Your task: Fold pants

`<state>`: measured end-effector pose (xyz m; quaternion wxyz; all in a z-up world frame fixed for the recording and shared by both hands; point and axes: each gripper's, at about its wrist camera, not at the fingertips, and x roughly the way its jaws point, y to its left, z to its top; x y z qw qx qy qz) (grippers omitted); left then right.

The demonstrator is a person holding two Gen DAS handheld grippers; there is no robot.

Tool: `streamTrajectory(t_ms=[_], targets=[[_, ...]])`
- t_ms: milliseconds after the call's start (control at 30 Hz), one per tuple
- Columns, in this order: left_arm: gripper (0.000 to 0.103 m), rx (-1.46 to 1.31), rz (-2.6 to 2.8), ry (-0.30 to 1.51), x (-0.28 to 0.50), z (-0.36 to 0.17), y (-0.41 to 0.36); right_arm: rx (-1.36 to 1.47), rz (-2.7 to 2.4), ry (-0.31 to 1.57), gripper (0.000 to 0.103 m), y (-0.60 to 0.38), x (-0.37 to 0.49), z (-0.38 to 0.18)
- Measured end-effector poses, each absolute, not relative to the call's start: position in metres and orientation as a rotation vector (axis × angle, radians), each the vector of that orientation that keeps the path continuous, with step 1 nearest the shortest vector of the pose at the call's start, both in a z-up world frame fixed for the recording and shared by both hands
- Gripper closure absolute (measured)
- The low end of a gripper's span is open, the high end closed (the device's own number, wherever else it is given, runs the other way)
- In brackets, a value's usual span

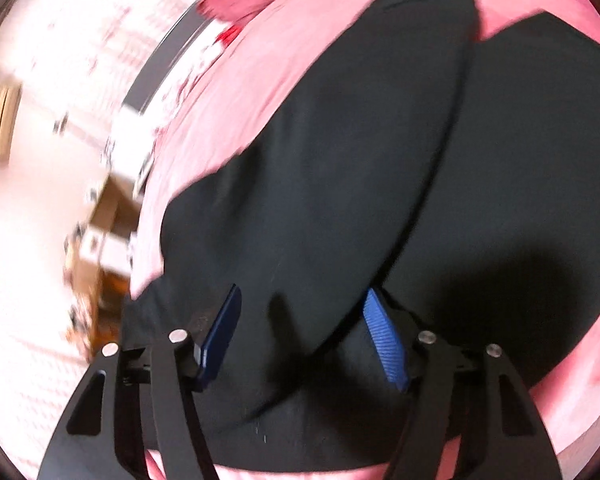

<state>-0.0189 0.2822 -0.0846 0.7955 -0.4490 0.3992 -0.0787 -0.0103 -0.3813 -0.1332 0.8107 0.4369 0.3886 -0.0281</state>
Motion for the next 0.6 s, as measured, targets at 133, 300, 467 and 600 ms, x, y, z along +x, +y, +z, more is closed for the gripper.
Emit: streamTrajectory(t_ms=[133,300,467,600], targets=[[0.089,-0.927,-0.137,0.866,-0.017,-0.078,0.276,0.982,-0.118,0.791,0.044,-0.411,-0.001,-0.138],[0.089,-0.891,-0.163,1.003,-0.004,-0.099,0.244,0.988,-0.159,0.784,0.055,-0.429,0.021,-0.143],[0.089,-0.889,-0.063,1.02,0.012,-0.123,0.238,0.96,-0.193,0.808,0.085,-0.439,0.04,-0.141],[0.097,-0.941,-0.033,1.023,0.019,-0.132,0.242,0.935,-0.192,0.772,0.09,-0.443,0.033,-0.121]])
